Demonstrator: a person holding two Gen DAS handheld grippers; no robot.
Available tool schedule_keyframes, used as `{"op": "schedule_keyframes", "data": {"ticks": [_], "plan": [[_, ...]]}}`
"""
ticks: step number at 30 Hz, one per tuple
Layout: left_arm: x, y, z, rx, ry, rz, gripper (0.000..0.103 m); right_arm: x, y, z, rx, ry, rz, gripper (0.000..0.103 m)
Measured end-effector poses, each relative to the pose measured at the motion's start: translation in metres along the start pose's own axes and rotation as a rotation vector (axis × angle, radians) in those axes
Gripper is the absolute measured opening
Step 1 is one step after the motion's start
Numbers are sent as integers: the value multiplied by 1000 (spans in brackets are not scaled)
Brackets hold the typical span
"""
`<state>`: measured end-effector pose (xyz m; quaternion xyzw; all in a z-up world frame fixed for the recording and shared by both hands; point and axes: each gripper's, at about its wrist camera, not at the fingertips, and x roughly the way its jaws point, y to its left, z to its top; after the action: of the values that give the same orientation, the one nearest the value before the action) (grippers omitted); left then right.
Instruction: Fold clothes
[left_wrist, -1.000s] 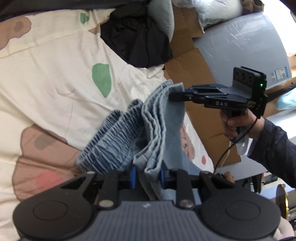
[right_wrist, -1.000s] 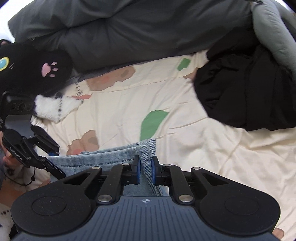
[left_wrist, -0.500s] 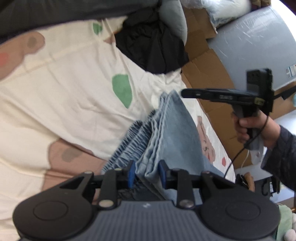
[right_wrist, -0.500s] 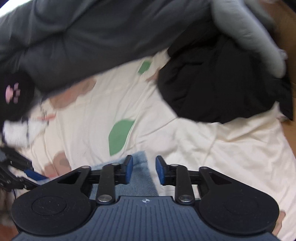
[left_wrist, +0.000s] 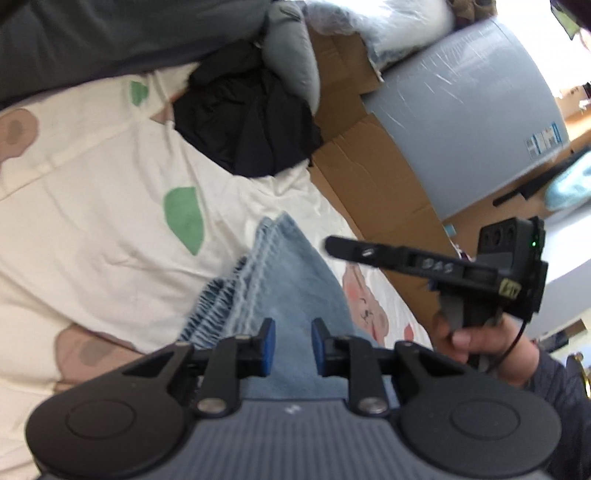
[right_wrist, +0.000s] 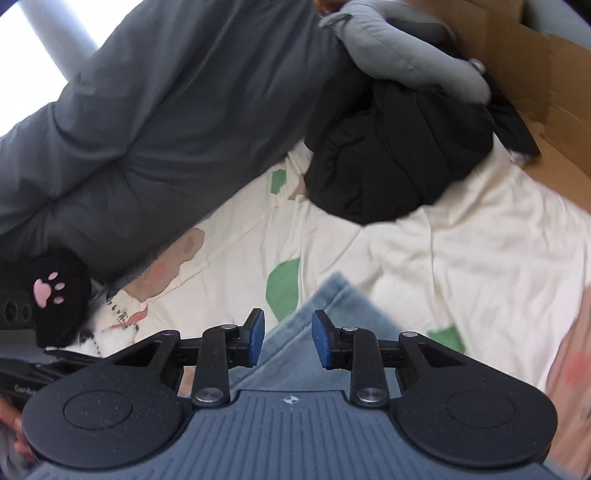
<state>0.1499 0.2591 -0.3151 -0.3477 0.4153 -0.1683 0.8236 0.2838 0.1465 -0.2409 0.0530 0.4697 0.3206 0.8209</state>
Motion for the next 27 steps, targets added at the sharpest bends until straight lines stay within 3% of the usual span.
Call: {"op": "schedule_keyframes", "data": {"ticks": [3, 6, 10, 22, 27], "plan": [[11, -4, -5, 37, 25, -8, 22, 14, 2, -19, 47, 13, -26, 35], [22, 7, -14, 34, 58, 60, 21, 29, 0, -31, 83, 35, -23, 35], [25, 23, -22, 0, 73, 101, 3, 46, 4, -41, 89, 53, -34, 36], [44, 49, -30, -22, 58, 161, 3, 87, 15, -50, 38, 99, -77, 31], [42, 43, -24, -19, 70, 170, 3, 85, 8, -47, 93, 103, -64, 26]]}}
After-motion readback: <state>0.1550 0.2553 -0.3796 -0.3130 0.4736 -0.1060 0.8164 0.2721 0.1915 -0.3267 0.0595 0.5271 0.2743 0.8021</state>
